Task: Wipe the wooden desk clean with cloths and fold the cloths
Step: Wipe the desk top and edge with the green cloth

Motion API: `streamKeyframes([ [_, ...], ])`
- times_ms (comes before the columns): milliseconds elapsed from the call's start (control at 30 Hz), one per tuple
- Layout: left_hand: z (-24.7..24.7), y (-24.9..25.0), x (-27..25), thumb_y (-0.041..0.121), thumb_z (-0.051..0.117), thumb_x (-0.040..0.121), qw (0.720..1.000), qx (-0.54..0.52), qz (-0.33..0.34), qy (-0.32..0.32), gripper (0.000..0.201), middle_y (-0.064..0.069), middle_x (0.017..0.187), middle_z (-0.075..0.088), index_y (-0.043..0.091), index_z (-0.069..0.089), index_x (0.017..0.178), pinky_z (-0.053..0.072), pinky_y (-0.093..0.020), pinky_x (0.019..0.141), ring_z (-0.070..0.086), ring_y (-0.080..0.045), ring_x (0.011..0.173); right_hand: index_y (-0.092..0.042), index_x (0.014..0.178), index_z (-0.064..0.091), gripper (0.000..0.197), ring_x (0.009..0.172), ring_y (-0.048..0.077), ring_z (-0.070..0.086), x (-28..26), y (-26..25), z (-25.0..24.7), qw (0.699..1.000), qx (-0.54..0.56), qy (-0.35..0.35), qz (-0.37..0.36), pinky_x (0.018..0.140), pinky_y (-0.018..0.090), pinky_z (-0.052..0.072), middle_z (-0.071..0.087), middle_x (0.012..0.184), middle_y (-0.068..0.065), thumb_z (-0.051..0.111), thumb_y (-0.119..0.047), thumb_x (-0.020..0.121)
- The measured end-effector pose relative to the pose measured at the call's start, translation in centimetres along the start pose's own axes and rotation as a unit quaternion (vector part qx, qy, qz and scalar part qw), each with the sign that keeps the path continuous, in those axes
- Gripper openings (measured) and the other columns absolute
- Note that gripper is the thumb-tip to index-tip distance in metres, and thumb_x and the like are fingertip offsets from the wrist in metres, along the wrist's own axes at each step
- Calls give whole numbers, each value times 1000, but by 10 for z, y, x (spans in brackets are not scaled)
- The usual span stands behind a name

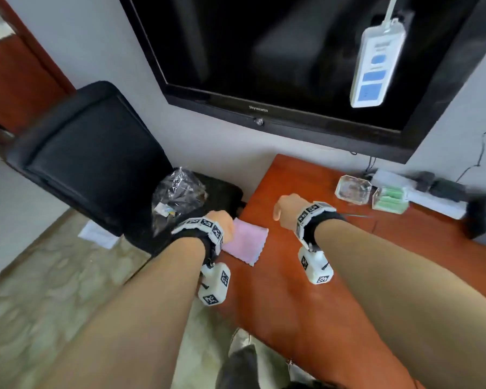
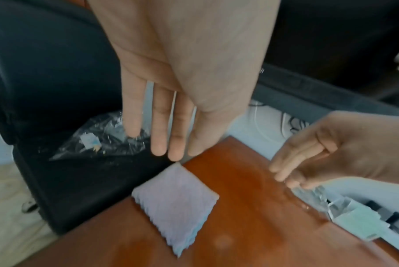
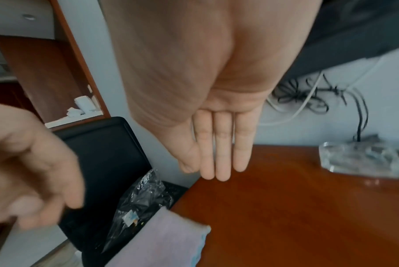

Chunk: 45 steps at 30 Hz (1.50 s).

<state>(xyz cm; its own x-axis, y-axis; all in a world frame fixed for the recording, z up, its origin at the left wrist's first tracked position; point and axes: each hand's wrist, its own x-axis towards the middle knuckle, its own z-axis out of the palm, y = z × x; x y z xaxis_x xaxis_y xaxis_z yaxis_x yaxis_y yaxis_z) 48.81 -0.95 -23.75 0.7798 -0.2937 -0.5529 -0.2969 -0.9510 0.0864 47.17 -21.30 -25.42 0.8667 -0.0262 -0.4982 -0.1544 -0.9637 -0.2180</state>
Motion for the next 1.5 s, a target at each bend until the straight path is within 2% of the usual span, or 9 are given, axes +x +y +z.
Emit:
streamKeyframes([
  [233, 65, -26, 67, 10, 62, 90, 986, 40, 100, -130, 42, -1, 132, 58, 22, 59, 131, 48, -26, 89, 59, -23, 117, -20, 119, 68, 46, 110, 27, 63, 34, -27, 75, 995, 49, -85, -3, 94, 37, 53, 65, 122, 5, 45, 2, 86],
  [367, 77, -34, 99, 22, 67, 87, 984, 45, 132, -109, 33, 3, 123, 59, 27, 60, 119, 50, -28, 82, 62, -23, 104, -15, 119, 65, 31, 106, 23, 63, 47, -52, 102, 993, 9, -114, -27, 88, 34, 54, 67, 116, 4, 60, -17, 89],
  [433, 85, -38, 106, 26, 71, 84, 982, 62, 142, -105, 33, -1, 118, 57, 22, 58, 114, 53, -36, 80, 60, -22, 96, -12, 125, 58, 47, 103, 24, 64, 51, -62, 114, 993, -1, -116, -31, 84, 36, 56, 64, 116, 4, 70, -34, 84],
  [533, 107, -49, 115, 34, 77, 78, 979, 93, 163, -80, 61, -4, 129, 40, 24, 44, 128, 49, -43, 92, 49, -26, 117, -14, 146, 31, 84, 117, 30, 53, 54, -70, 135, 992, -42, -116, -28, 85, 41, 55, 43, 137, 9, 73, -43, 80],
  [600, 119, -55, 118, 39, 77, 77, 980, 85, 171, -50, 65, -2, 130, 37, 27, 40, 130, 45, -42, 92, 46, -25, 119, -14, 147, 26, 79, 118, 31, 49, 55, -77, 146, 993, -67, -96, -8, 82, 40, 55, 37, 140, 13, 70, -33, 84],
  [867, 117, -59, 128, 41, 70, 84, 977, 35, 203, -53, 49, -4, 127, 43, 25, 48, 124, 48, -43, 94, 49, -24, 119, -11, 130, 49, 33, 98, 25, 61, 61, -85, 134, 996, -42, -70, 27, 77, 32, 53, 52, 122, 11, 50, -14, 97],
  [1167, 99, -68, 135, 23, 70, 87, 968, -82, 222, -81, 6, 4, 101, 70, 23, 72, 93, 53, -30, 83, 65, -16, 90, -20, 112, 68, 31, 90, 24, 61, 60, -73, 116, 990, 15, -116, 79, 72, 30, 50, 65, 109, 5, 45, -8, 94],
  [1433, 46, -63, 123, 14, 68, 81, 964, -100, 244, -17, 19, 9, 85, 68, 31, 65, 73, 55, -32, 83, 67, -17, 86, -18, 110, 71, 32, 99, 28, 60, 23, -67, 60, 991, 75, -18, 106, 75, 27, 44, 68, 108, 8, 43, -14, 94],
  [1500, 23, -51, 119, 12, 66, 81, 962, -102, 255, 11, 23, 6, 86, 68, 32, 60, 70, 55, -32, 81, 67, -19, 86, -15, 92, 72, 28, 92, 28, 61, 16, -68, 42, 991, 63, 5, 114, 75, 27, 45, 70, 103, 9, 45, -16, 92],
])
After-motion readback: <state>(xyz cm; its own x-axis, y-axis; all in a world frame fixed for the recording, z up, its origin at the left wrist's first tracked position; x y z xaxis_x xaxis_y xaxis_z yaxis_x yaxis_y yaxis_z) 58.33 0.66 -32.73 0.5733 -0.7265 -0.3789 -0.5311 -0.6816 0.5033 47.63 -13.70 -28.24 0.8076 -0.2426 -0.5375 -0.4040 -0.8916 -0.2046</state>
